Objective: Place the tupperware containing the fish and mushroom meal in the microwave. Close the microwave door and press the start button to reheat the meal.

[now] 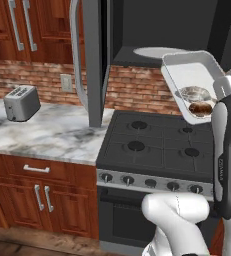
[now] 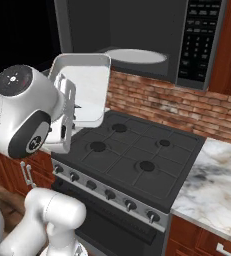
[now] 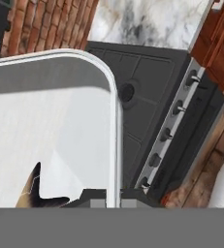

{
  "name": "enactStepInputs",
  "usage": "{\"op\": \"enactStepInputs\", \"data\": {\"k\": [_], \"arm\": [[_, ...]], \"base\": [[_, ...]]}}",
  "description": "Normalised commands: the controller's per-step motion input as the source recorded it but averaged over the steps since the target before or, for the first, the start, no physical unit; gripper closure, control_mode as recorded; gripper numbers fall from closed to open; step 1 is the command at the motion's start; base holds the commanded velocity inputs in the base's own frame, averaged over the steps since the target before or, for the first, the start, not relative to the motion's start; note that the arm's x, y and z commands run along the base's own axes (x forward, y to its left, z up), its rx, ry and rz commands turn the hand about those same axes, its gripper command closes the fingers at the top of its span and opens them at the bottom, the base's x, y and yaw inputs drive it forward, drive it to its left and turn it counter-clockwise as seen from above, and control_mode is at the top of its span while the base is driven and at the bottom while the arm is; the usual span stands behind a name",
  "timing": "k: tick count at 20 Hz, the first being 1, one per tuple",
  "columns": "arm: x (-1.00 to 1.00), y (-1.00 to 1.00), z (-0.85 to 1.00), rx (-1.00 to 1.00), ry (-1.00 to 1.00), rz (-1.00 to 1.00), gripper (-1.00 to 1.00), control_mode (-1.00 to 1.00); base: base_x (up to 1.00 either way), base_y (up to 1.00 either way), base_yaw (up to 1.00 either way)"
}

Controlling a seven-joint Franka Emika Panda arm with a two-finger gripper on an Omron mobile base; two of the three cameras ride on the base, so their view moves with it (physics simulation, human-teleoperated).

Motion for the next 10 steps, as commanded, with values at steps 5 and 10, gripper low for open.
{"op": "enactStepInputs", "data": {"k": [5,10], "arm": [[0.46,0.00,0.25,-0.07,0.00,-0.01,1.00,-1.00],[0.49,0.00,0.21,-0.04,0.00,0.00,1.00,-1.00]], "base": [[0.00,0.00,0.00],[0.00,0.00,0.00]]}}
